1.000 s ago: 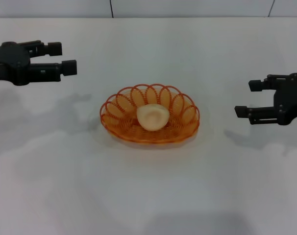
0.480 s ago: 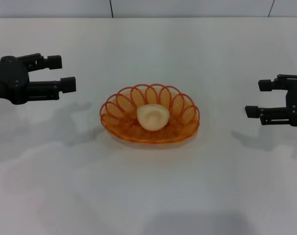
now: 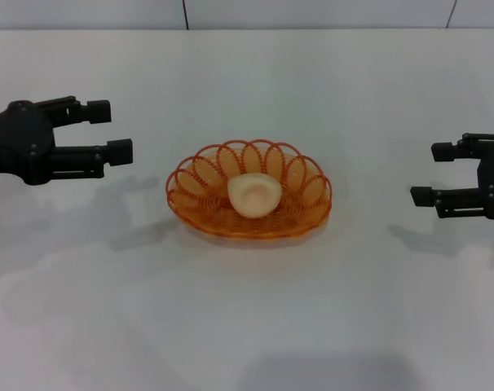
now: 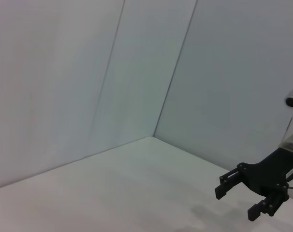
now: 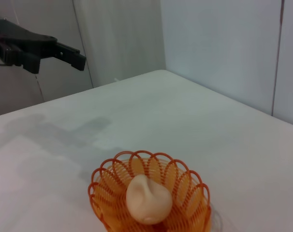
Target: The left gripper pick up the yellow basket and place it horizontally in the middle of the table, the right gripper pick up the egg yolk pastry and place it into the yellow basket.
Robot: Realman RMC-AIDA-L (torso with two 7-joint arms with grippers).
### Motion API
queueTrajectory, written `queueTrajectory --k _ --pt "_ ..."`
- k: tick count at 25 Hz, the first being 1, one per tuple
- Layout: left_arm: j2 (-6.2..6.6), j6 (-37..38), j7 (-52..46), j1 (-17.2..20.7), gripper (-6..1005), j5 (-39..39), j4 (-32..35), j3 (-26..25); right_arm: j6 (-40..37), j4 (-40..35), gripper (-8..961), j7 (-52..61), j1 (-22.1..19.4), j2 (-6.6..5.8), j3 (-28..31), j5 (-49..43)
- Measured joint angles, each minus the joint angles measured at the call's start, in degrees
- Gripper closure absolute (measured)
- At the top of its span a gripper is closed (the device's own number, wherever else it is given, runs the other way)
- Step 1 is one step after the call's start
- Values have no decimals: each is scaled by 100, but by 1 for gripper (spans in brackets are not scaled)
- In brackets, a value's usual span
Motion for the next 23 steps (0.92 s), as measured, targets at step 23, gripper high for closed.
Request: queueTrajectory --k 23 --pt "9 358 77 4 112 64 0 44 -279 -70 182 29 29 12 -46 -77"
